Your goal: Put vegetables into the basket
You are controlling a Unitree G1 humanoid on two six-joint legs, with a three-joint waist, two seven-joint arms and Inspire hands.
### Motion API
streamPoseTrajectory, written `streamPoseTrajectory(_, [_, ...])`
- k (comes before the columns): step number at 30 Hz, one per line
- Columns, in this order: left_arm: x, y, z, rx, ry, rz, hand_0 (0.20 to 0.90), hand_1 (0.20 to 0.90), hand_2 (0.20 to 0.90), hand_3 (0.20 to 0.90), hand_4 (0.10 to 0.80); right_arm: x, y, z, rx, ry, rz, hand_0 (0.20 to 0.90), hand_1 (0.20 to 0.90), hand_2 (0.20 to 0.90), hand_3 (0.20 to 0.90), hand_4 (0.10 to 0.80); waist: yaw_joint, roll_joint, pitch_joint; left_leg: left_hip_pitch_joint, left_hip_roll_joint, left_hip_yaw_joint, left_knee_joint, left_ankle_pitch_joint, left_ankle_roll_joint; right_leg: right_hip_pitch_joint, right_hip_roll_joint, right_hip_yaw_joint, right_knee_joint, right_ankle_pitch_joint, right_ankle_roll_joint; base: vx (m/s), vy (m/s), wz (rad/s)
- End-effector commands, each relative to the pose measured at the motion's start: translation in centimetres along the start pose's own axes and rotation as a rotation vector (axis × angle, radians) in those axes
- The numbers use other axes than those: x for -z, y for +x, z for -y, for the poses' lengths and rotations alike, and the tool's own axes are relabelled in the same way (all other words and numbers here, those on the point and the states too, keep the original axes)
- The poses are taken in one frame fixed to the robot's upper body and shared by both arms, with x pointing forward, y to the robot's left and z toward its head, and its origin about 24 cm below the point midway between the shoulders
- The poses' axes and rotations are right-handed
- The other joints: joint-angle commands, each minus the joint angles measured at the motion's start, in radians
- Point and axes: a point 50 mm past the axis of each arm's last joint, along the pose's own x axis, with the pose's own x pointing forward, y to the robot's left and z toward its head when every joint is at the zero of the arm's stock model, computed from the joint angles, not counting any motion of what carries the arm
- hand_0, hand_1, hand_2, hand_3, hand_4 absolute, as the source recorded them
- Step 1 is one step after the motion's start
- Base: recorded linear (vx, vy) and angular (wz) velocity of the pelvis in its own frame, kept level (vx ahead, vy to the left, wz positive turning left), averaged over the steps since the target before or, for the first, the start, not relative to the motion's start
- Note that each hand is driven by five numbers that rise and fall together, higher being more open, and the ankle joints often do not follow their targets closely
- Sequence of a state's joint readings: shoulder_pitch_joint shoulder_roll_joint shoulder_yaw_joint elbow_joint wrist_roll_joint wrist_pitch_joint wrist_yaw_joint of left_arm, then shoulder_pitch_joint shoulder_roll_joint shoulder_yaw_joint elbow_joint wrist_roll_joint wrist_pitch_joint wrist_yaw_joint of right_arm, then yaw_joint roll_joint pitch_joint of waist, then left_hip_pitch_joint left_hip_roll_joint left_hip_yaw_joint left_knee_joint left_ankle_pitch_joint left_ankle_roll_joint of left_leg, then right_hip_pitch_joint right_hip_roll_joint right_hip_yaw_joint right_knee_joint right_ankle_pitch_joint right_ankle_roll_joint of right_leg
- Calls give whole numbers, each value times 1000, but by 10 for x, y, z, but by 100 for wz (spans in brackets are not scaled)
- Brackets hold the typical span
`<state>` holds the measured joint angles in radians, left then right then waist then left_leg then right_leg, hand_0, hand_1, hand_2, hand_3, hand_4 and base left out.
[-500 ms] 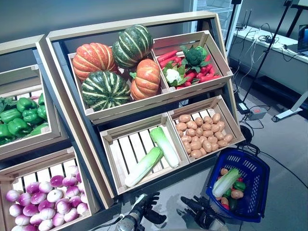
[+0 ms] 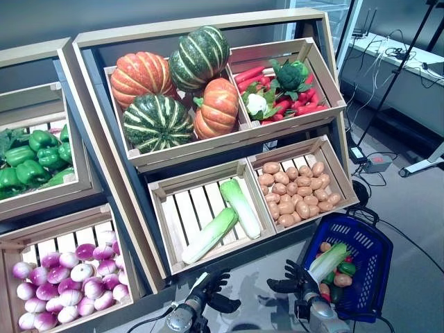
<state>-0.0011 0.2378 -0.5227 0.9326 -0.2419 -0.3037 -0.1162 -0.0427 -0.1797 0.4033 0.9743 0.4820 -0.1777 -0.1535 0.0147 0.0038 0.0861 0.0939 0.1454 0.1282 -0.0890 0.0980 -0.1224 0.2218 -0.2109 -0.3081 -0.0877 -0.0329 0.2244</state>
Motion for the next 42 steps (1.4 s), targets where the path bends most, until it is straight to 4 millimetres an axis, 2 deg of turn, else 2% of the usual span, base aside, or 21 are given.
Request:
streamPoseTrajectory(1, [-84,14,-18,19,9,377,900,900,900,900,800,-59,10,-15,-6,107,214,900,900,900,900,800,15,8,49,31,1,18,2,-75,20,-40,-5,11,0,77,-78,0,0,0])
streamPoseTrajectory(2, [-93,12,-21,15,3,431,900,900,900,900,800,-56,10,-15,-10,116,202,900,900,900,900,800,16,9,49,29,1,19,2,-75,20,-40,-5,10,0,77,-78,0,0,0])
streamPoseTrajectory(3, [-93,12,-21,15,3,431,900,900,900,900,800,-56,10,-15,-11,116,201,900,900,900,900,800,16,9,49,29,1,19,2,-75,20,-40,-5,10,0,77,-78,0,0,0])
streamPoseTrajectory(5, [-118,1,-30,-3,15,581,900,900,900,900,800,-51,8,-14,-41,144,185,900,900,900,900,800,21,12,51,28,2,19,2,-74,18,-39,-7,3,0,77,-78,0,0,0])
streamPoseTrajectory(8, [-136,-9,-40,-41,14,692,900,900,900,900,800,-47,6,-13,-50,168,174,900,900,900,900,800,25,13,51,27,1,16,2,-75,17,-38,-8,0,0,75,-80,8,10,1])
streamPoseTrajectory(9, [-151,-16,-48,-87,13,767,900,900,900,900,800,-46,5,-13,-49,174,169,900,900,900,900,800,26,15,51,25,0,15,2,-74,16,-38,-9,-2,0,75,-82,24,35,2])
streamPoseTrajectory(13, [-174,-30,-60,-229,71,887,900,900,900,900,800,-44,3,-14,-54,185,168,900,900,900,900,800,26,17,52,23,-2,12,2,-73,14,-36,-10,-5,0,74,-84,36,31,3])
streamPoseTrajectory(15, [-187,-39,-70,-394,114,958,900,900,900,900,800,-41,1,-16,-54,192,164,900,900,900,900,800,23,17,48,22,-5,9,2,-74,14,-34,-10,-2,0,71,-86,88,35,2])
streamPoseTrajectory(21, [-207,-53,-88,-728,230,1039,900,900,900,900,800,-30,-5,-20,-53,193,150,900,900,900,900,800,2,11,37,26,-2,19,2,-74,10,-36,-7,8,0,70,-85,115,30,0])
streamPoseTrajectory(24, [-210,-54,-95,-826,237,1011,900,900,900,900,800,-25,-6,-17,-57,184,137,900,900,900,900,800,-9,12,38,30,0,29,2,-74,9,-39,-5,11,0,69,-85,131,58,-1])
streamPoseTrajectory(26, [-210,-52,-97,-831,230,997,900,900,900,900,800,-24,-7,-17,-57,182,135,900,900,900,900,800,-12,12,41,31,1,31,2,-73,9,-39,-4,12,0,70,-86,101,61,-6])
streamPoseTrajectory(29, [-224,-48,-93,-841,253,1009,900,900,900,900,800,-40,-6,-18,-63,194,188,900,900,900,900,800,-16,22,91,-11,13,30,50,-50,11,-127,-16,21,150,20,-101,-69,95,-13])
streamPoseTrajectory(32, [-259,-47,-100,-869,290,1071,900,900,900,900,800,-84,2,-16,-83,198,310,900,900,900,900,800,-24,8,210,-200,32,7,315,-119,7,-331,-60,83,385,-31,-109,-355,60,-24])
streamPoseTrajectory(36, [-274,-51,-114,-891,260,1083,900,900,900,900,800,-109,6,-14,-87,201,361,900,900,900,900,800,-39,-9,264,-328,53,13,498,-200,18,-462,-83,124,549,-88,-121,-194,63,-26])
streamPoseTrajectory(42, [-300,-54,-125,-912,274,1113,900,900,900,900,800,-130,10,-4,-68,234,403,900,900,900,900,800,-65,-16,309,-514,75,11,748,-312,33,-663,-120,185,827,-185,-134,-143,72,-8])
